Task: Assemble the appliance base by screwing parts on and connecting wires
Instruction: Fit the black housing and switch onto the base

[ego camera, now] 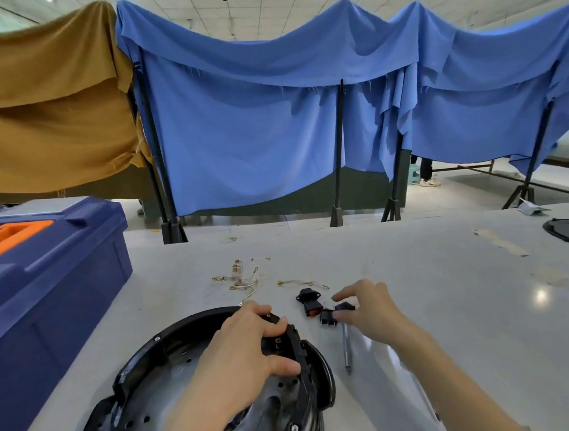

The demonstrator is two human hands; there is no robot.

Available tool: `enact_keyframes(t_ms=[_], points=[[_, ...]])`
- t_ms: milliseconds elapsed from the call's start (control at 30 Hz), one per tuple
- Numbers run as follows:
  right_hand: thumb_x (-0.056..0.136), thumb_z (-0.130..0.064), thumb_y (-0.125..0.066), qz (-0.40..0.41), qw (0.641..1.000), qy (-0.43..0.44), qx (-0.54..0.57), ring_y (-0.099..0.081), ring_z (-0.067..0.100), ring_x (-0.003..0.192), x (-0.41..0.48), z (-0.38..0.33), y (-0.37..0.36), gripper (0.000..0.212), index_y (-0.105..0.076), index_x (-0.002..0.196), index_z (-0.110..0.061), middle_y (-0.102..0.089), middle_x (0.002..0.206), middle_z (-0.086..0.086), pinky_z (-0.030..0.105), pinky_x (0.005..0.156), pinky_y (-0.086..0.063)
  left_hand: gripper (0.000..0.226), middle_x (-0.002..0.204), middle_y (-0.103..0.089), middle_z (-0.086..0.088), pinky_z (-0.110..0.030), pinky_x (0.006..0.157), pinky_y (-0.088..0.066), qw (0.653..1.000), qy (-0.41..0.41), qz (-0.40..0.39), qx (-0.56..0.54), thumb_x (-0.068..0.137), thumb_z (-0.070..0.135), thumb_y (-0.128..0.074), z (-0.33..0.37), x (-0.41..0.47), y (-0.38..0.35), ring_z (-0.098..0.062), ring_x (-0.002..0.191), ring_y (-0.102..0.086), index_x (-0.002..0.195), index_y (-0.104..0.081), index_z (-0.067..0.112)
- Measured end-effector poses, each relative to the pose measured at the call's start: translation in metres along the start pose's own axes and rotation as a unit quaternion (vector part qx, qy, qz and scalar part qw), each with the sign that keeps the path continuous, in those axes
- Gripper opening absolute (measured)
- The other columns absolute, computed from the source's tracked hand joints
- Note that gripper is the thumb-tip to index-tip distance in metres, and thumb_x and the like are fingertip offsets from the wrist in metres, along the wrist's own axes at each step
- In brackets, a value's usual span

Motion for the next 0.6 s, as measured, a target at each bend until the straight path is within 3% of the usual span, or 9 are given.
enact_keyframes(t_ms=[133, 267, 333, 400, 467, 533, 600], points=[[0.093, -0.041, -0.063, 0.028, 0.991, 0.032, -0.128, -0.030, 0.029, 0.118, 0.001, -0.013, -0.016, 0.037, -0.065, 0.126, -0.024, -0.046, 0.135, 0.002, 0.032, 0.093, -0.023, 0.066, 0.145, -0.036, 0.021, -0.033, 0.108, -0.034, 1.000, -0.003, 0.000, 0.007, 0.072, 0.037, -0.083, 0.001, 0.001, -0.001, -0.007, 0.135, -0.032, 0.132, -0.055, 0.034], [0.088, -0.036, -0.068, 0.039, 0.991, 0.051, -0.118, -0.028, 0.026, 0.115, 0.001, -0.013, -0.021, 0.030, -0.069, 0.115, -0.022, -0.046, 0.133, -0.001, 0.030, 0.085, -0.016, 0.067, 0.145, -0.037, 0.021, -0.032, 0.108, -0.035, 1.000, -0.002, 0.001, 0.014, 0.072, 0.039, -0.082, -0.001, 0.002, -0.001, -0.007, 0.135, -0.033, 0.133, -0.055, 0.034], [0.082, -0.032, -0.075, 0.046, 0.993, 0.056, -0.088, -0.031, 0.024, 0.113, -0.001, -0.016, -0.018, 0.022, -0.071, 0.103, -0.024, -0.052, 0.122, -0.005, 0.030, 0.082, -0.017, 0.067, 0.146, -0.036, 0.020, -0.031, 0.108, -0.035, 1.000, -0.005, 0.007, 0.022, 0.073, 0.040, -0.081, -0.001, 0.003, 0.000, -0.008, 0.136, -0.032, 0.134, -0.054, 0.034], [0.076, -0.018, -0.080, 0.045, 0.997, 0.059, 0.007, -0.045, 0.025, 0.107, -0.005, -0.018, -0.014, 0.017, -0.069, 0.087, -0.024, -0.064, 0.102, -0.002, 0.032, 0.086, -0.032, 0.067, 0.148, -0.035, 0.020, -0.032, 0.108, -0.034, 1.000, -0.008, 0.012, 0.022, 0.075, 0.040, -0.080, 0.000, 0.003, 0.000, -0.007, 0.137, -0.030, 0.136, -0.053, 0.035], [0.072, -0.001, -0.081, 0.046, 0.985, 0.059, 0.157, -0.063, 0.022, 0.085, -0.011, -0.019, -0.007, 0.022, -0.067, 0.079, -0.017, -0.069, 0.081, 0.004, 0.028, 0.076, -0.051, 0.067, 0.149, -0.033, 0.021, -0.032, 0.109, -0.032, 1.000, -0.008, 0.007, 0.010, 0.076, 0.040, -0.079, -0.002, 0.003, -0.001, -0.008, 0.139, -0.027, 0.137, -0.052, 0.035], [0.072, 0.007, -0.079, 0.053, 0.962, 0.067, 0.258, -0.060, 0.011, 0.062, -0.021, -0.024, 0.006, 0.025, -0.071, 0.082, -0.014, -0.068, 0.071, -0.001, 0.014, 0.059, -0.047, 0.068, 0.152, -0.032, 0.018, -0.031, 0.112, -0.025, 1.000, -0.020, -0.001, 0.007, 0.078, 0.040, -0.078, -0.002, 0.003, -0.002, -0.009, 0.141, -0.024, 0.139, -0.050, 0.033], [0.075, 0.008, -0.076, 0.041, 0.943, 0.079, 0.321, -0.057, 0.005, 0.057, -0.030, -0.033, 0.015, 0.028, -0.076, 0.086, -0.017, -0.069, 0.067, -0.005, 0.013, 0.056, -0.043, 0.065, 0.151, -0.034, 0.015, -0.030, 0.114, -0.022, 0.999, -0.033, 0.004, -0.003, 0.079, 0.038, -0.077, -0.001, 0.003, 0.001, -0.011, 0.142, -0.025, 0.138, -0.051, 0.032]])
Point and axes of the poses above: each hand's wrist, its own x-axis towards the middle knuckle, its own y-axis out of the back of the hand, z = x × y, the point moved 9 cm from there along x, towards the middle knuckle
